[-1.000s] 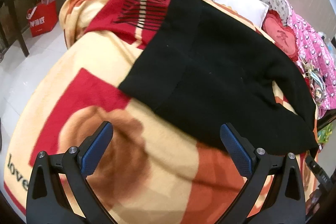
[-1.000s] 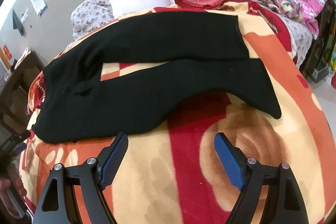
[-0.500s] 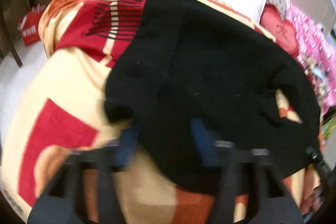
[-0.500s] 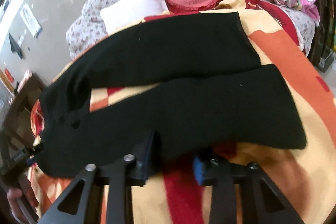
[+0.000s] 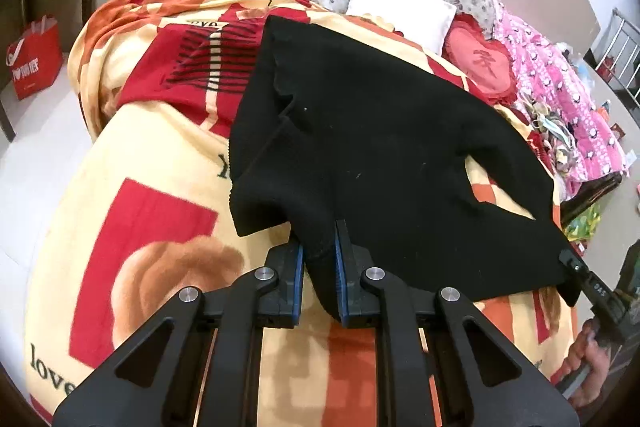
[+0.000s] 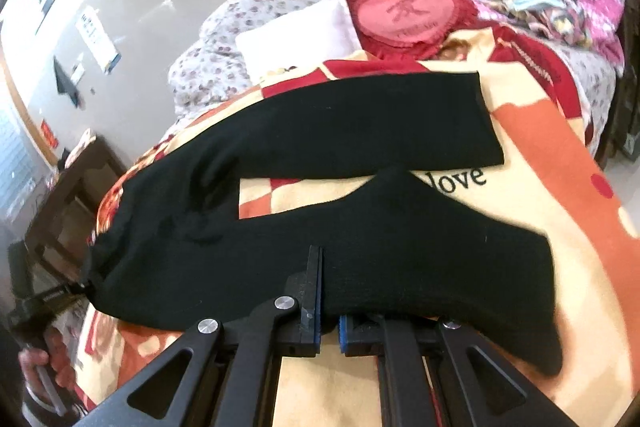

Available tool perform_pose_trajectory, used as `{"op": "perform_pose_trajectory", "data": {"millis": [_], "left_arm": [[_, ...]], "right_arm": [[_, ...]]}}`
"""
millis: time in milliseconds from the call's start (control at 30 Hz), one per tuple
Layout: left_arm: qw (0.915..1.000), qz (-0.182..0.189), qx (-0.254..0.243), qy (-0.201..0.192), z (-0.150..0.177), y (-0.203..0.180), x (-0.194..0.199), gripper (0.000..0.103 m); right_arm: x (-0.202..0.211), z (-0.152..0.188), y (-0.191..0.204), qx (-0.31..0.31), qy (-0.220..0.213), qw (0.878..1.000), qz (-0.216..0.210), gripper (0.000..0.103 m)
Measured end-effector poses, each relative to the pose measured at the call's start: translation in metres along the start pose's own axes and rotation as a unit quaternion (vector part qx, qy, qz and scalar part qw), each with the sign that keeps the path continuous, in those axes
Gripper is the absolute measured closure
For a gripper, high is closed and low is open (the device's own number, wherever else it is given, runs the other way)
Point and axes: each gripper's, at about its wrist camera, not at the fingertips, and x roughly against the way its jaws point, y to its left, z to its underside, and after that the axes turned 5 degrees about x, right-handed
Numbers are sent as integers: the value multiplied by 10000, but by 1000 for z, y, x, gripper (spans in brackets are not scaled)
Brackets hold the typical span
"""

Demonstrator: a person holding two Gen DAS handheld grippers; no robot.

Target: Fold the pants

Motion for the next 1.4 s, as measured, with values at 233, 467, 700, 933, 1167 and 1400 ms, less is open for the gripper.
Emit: {"op": "perform_pose_trajectory", "data": {"millis": [233,467,700,933,1167,1400], "left_arm": [[9988,240,340,250,9,19,26,92],[9976,-172,349,565,48,54,39,92],[9973,-458,175,551,63,52,35,92],[9964,-572,44,625,63,54,29,92],[9961,-583,109,652,62,57,28,92],[9960,-600,68,657,62,55,40,91]], "right_arm": [[24,9,-5,-221,68,9992,-321,98],[29,43,-8,34,660,9966,-492,98],[26,62,-61,-922,1003,9890,-577,75],[30,58,-101,-1712,616,9823,-450,77],[66,46,-83,-604,191,9932,982,91],[88,47,-116,-638,381,9761,2044,90]]}}
